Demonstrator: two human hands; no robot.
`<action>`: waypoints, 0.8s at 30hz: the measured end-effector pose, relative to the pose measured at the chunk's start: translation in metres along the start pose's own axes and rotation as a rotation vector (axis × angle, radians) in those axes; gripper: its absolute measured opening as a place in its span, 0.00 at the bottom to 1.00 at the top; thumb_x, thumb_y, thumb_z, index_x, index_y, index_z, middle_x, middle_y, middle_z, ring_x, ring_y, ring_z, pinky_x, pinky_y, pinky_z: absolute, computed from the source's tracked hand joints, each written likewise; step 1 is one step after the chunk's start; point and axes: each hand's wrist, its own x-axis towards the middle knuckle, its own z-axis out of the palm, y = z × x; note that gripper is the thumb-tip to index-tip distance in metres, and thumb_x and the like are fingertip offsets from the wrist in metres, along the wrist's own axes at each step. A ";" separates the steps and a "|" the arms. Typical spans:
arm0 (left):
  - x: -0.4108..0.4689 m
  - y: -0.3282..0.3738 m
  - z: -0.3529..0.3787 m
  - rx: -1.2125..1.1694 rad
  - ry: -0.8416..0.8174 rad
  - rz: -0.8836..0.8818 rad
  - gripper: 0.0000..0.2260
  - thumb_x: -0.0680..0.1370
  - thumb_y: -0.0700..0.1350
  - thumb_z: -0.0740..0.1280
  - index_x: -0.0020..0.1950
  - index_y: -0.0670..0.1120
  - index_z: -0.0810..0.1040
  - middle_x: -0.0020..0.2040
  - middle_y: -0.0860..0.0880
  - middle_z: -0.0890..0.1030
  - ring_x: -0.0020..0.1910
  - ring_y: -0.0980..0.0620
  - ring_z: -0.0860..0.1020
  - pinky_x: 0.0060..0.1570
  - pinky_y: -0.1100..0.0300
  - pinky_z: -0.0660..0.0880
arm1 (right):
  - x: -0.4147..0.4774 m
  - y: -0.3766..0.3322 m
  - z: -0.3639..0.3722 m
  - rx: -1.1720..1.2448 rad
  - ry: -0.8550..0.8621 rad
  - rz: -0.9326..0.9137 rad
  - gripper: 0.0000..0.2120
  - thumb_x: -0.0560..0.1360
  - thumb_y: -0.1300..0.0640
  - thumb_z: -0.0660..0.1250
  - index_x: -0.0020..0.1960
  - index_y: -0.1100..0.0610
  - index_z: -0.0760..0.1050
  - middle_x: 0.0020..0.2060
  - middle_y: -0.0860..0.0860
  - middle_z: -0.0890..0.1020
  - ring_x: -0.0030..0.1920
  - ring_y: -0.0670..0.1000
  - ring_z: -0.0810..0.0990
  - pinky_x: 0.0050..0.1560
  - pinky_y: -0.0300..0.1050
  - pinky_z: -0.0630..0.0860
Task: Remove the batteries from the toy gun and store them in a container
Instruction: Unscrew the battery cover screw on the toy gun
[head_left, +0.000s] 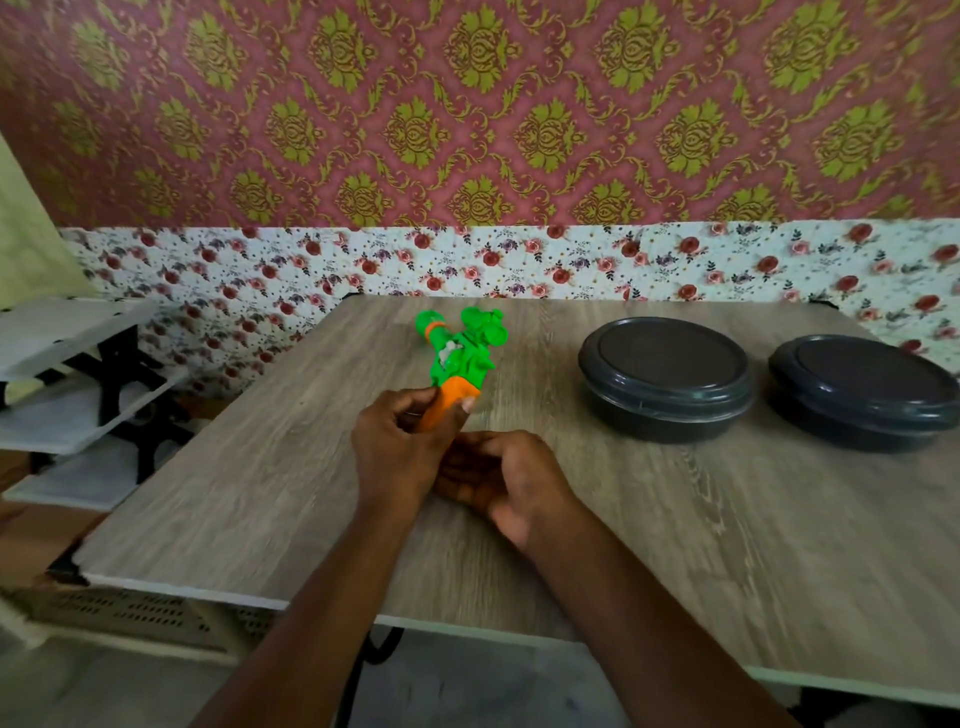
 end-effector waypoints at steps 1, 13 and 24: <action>0.000 0.000 0.000 0.001 0.003 0.007 0.26 0.65 0.64 0.81 0.54 0.47 0.89 0.46 0.53 0.88 0.45 0.57 0.86 0.48 0.49 0.85 | -0.001 0.002 0.001 0.059 0.022 0.016 0.16 0.80 0.69 0.52 0.54 0.71 0.78 0.51 0.68 0.84 0.52 0.65 0.84 0.55 0.59 0.81; -0.001 0.004 -0.002 -0.027 -0.042 0.045 0.17 0.69 0.53 0.84 0.54 0.48 0.89 0.48 0.52 0.87 0.48 0.58 0.86 0.49 0.55 0.83 | -0.006 0.013 0.017 0.191 0.091 0.045 0.15 0.81 0.66 0.54 0.47 0.64 0.79 0.40 0.60 0.83 0.42 0.57 0.82 0.45 0.51 0.78; -0.001 0.008 -0.003 -0.096 -0.083 -0.024 0.17 0.69 0.52 0.83 0.54 0.46 0.89 0.46 0.50 0.88 0.36 0.57 0.86 0.40 0.55 0.83 | 0.002 0.022 0.016 0.094 0.088 -0.062 0.19 0.77 0.77 0.52 0.46 0.67 0.80 0.37 0.59 0.82 0.39 0.56 0.83 0.40 0.48 0.83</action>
